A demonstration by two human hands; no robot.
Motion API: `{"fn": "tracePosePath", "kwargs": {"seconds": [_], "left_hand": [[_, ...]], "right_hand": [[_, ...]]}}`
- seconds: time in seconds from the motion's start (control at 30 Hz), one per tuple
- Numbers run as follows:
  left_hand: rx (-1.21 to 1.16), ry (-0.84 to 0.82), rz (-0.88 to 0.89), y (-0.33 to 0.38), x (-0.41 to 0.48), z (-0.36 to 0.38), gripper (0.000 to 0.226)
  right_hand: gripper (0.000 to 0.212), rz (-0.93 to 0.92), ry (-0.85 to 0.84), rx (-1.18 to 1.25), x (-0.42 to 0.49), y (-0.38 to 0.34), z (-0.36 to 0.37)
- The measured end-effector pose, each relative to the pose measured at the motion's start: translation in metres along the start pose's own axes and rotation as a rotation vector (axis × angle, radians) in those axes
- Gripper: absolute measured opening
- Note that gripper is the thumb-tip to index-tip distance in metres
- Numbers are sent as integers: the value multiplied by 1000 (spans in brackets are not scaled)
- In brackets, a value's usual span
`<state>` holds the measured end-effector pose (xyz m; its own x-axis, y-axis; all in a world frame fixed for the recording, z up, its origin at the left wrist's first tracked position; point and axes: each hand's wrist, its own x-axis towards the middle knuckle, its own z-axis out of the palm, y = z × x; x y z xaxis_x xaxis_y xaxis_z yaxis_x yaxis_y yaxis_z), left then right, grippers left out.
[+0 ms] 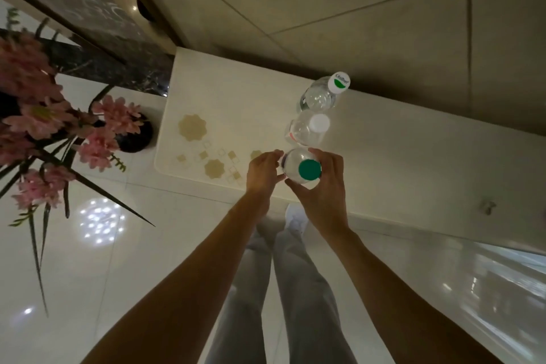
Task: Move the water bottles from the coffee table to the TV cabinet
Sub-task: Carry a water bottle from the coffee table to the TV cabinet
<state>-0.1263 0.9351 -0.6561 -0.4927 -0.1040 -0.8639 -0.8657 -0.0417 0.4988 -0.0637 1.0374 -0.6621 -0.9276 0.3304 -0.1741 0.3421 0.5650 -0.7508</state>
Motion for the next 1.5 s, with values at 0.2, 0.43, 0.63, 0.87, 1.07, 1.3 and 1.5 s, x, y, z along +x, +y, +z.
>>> {"fn": "tracePosePath", "kwargs": {"seconds": [0.2,0.43,0.63,0.87,1.07,1.3,1.5], "left_hand": [[-29,-16,1,-7,2,7,27],[-31,-1,76,-13,9,8,32],[-20,12,118,-21,14,7,32],[40,-13,63,-10,9,2,31],[208,-32,72,28,-40,-16,32],[625,-115,248,124,-138,-29,23],[1255,-205,631,205,-228,-30,22]], "right_hand": [[68,13,21,29,1,15,6],[67,-15,42,34,8,23,13],[66,14,50,55,8,18,18],[72,43,-17,57,7,9,8],[68,121,-223,-86,5,-17,-49],[33,149,-266,-167,11,-91,-154],[26,67,-184,-183,14,-160,-255]]}}
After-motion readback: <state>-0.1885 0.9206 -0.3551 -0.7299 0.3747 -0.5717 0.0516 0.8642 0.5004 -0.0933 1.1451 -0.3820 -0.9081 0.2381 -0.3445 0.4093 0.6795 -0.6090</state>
